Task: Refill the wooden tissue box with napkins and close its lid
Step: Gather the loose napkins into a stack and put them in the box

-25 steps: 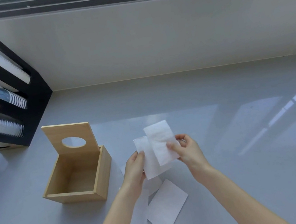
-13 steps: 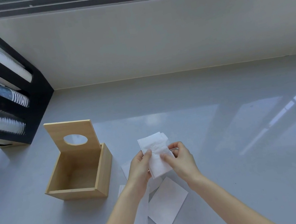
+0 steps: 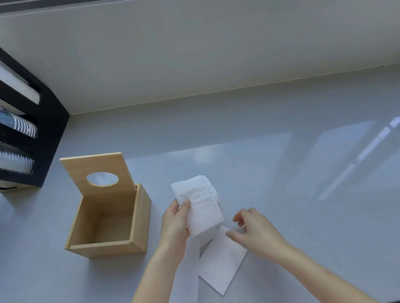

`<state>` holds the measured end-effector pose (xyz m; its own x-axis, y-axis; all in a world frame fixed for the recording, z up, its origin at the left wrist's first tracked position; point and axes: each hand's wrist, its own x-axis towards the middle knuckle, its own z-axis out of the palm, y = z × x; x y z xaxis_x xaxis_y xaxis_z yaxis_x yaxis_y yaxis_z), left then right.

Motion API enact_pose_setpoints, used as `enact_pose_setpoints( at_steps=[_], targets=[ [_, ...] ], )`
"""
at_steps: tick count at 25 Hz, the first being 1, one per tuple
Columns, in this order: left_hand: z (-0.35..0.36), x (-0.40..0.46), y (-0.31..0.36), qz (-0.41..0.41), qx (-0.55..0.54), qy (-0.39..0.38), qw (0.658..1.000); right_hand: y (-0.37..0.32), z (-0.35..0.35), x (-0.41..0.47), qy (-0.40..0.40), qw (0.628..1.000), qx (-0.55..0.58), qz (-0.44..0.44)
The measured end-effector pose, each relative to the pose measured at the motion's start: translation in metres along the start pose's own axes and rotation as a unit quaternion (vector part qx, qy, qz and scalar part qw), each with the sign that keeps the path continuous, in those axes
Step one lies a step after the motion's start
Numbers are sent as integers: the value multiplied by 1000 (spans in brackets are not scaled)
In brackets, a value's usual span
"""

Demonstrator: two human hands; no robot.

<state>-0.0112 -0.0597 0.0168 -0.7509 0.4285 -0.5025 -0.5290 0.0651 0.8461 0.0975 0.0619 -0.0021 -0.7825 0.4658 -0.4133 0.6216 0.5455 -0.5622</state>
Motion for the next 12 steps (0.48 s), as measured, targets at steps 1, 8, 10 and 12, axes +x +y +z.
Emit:
enact_pose_setpoints(
  at_steps=[1, 8, 10, 12],
  targets=[
    [-1, -2, 0, -1, 0, 3, 1000, 1, 3, -5, -9, 1000, -30, 2],
    [-10, -9, -1, -14, 12, -3, 1000, -3, 13, -10, -44, 993, -101, 39],
    [-13, -10, -2, -17, 14, -5, 1000, -3, 15, -11, -49, 994, -84, 45],
    [-16, -12, -3, -19, 16, -1, 1000, -2, 16, -12, -47, 996, -70, 42]
  ],
)
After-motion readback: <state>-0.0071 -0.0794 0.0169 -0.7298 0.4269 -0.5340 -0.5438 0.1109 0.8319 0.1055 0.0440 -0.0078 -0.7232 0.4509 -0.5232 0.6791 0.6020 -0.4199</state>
